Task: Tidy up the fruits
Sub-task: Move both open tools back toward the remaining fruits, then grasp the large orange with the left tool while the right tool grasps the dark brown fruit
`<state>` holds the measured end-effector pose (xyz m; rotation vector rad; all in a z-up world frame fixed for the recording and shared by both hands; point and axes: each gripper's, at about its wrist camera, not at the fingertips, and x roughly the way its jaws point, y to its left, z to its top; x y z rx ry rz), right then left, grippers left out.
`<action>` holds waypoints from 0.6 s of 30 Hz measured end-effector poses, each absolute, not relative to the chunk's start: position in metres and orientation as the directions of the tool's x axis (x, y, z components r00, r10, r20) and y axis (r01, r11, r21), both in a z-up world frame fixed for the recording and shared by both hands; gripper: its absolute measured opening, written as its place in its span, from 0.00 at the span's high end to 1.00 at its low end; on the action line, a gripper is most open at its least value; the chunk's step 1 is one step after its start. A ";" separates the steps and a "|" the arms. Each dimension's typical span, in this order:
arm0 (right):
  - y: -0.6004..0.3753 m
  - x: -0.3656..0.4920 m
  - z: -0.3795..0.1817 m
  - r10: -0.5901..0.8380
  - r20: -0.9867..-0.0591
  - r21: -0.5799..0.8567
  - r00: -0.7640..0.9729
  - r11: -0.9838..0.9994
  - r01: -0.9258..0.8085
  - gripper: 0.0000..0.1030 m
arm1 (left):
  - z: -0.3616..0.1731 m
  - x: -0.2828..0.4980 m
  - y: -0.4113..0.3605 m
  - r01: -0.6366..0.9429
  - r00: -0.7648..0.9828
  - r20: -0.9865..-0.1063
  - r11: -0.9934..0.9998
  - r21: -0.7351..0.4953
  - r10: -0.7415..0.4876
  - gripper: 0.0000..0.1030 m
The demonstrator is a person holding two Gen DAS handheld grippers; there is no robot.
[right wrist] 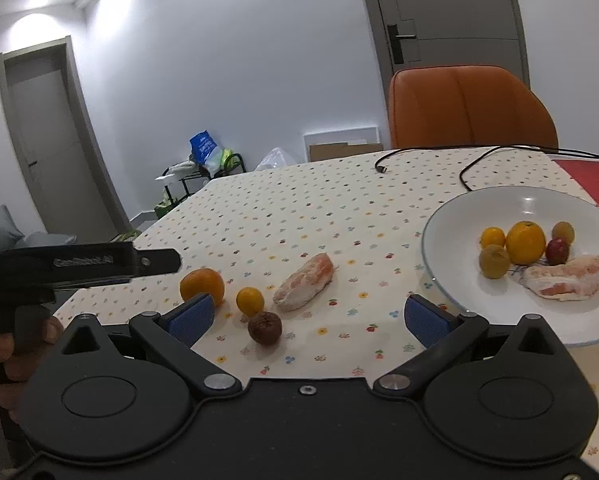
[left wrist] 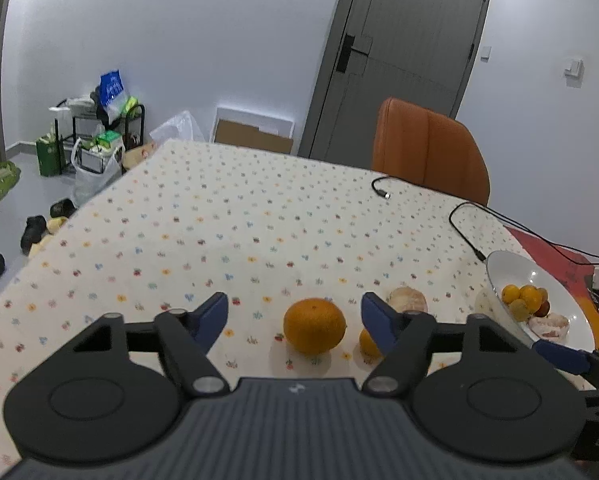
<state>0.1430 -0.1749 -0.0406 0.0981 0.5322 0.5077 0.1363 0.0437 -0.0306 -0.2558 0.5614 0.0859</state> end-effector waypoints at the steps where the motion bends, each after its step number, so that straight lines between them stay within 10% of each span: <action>1: -0.173 0.144 -0.041 0.488 -0.466 0.216 0.738 0.872 -0.439 0.01 | -0.033 0.138 0.043 -0.148 0.840 -0.542 0.965 -0.218 0.006 0.34; 18: -0.151 0.165 -0.060 0.528 -0.532 0.254 0.662 0.845 -0.470 0.32 | -0.060 0.159 0.044 -0.103 0.819 -0.571 0.962 -0.255 -0.064 0.46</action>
